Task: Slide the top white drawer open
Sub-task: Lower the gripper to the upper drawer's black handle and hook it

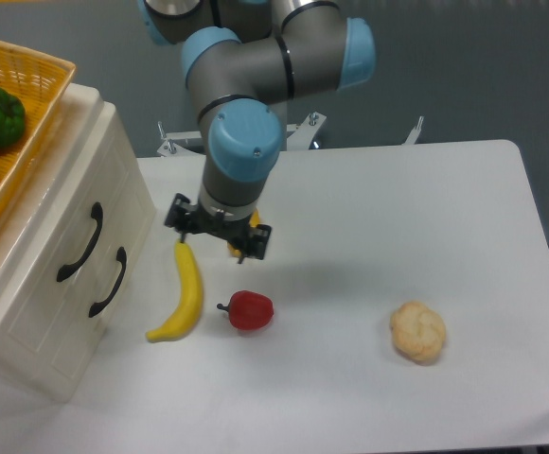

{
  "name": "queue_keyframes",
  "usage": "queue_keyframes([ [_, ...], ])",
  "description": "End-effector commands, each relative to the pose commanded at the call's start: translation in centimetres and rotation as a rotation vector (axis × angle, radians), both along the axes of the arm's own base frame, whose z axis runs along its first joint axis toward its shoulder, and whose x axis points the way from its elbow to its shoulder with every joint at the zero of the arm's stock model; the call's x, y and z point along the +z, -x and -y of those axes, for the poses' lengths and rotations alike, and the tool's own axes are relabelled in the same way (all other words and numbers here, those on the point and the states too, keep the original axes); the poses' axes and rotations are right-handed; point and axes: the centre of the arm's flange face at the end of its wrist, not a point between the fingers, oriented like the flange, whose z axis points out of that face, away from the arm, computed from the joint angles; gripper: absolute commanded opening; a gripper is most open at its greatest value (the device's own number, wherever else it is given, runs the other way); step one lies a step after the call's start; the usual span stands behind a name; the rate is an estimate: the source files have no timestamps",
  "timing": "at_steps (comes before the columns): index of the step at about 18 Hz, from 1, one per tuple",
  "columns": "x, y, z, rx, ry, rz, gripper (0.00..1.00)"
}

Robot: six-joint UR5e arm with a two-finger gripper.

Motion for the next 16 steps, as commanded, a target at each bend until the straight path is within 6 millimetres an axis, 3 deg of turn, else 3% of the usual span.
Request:
queue_keyframes([
  [16, 0.8, -4.5, -2.5, 0.029, -0.043, 0.079, 1.0],
])
